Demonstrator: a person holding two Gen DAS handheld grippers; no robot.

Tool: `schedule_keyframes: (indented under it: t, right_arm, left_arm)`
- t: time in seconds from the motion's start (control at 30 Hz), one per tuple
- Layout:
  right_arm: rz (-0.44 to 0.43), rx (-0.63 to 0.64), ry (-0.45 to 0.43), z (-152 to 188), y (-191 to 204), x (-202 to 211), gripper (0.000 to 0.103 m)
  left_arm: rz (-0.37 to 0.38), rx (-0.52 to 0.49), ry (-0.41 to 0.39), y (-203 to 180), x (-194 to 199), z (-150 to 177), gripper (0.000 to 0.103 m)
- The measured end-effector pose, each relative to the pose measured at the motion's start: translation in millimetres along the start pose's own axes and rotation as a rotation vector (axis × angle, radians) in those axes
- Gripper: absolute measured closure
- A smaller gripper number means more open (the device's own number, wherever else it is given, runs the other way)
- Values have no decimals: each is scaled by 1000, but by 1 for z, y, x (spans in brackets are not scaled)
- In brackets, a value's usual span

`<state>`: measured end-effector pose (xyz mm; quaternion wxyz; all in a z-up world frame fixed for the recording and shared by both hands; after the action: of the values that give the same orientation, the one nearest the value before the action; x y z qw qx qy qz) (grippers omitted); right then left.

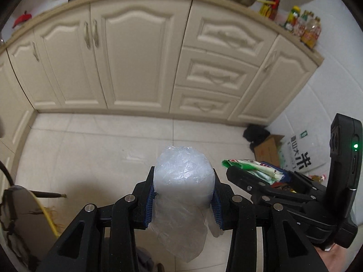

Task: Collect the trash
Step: 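Carry the clear bag and snack packet to the blue bin and release them, then return both tools from the bin to the table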

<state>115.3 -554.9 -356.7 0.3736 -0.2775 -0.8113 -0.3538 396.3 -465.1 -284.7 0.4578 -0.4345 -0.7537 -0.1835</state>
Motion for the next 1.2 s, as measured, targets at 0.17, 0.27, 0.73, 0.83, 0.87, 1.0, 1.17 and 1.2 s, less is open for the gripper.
schedule_keyframes:
  t: [0.17,0.27,0.73,0.83,0.87,1.0,1.17,1.2]
  right_arm:
    - [4,-64,55,-4,-25,-32,22]
    - [18,-101,70,-3,-37,-44,6]
    - [62,-97,50,5,-12,-14,0]
    - [52,-54,6,5,12,11,0]
    - [51,-39,-8,5,19,19,0]
    - [30,31,-74,6,60,53,0]
    - [-11,110,-140,14,116,89,0]
    - [-20,128,-154,16,130,95,0]
  left_arm:
    - [-13,25,47,5,-57,-27,10]
    - [-51,27,49,7,-72,-36,3]
    - [-148,32,-76,-11,-27,-43,1]
    - [-147,45,-134,-14,13,-34,1]
    - [-149,45,-153,-15,32,-24,1]
    - [-156,45,-243,-11,98,1,1]
    - [-187,57,-340,2,179,51,1]
    - [-193,60,-356,5,192,59,1]
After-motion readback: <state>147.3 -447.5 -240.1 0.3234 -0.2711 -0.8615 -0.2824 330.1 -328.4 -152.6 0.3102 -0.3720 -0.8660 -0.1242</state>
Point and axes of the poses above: each gripper's, at about its wrist camera, not at the fingertips, and x roughly against the way its jaws point, y to its left, z to its underside, the point moved 1 cm from there along -x, roughly the way its jaws point, and after that the axes turned 6 degrees about -x, right-handed, at the moved point
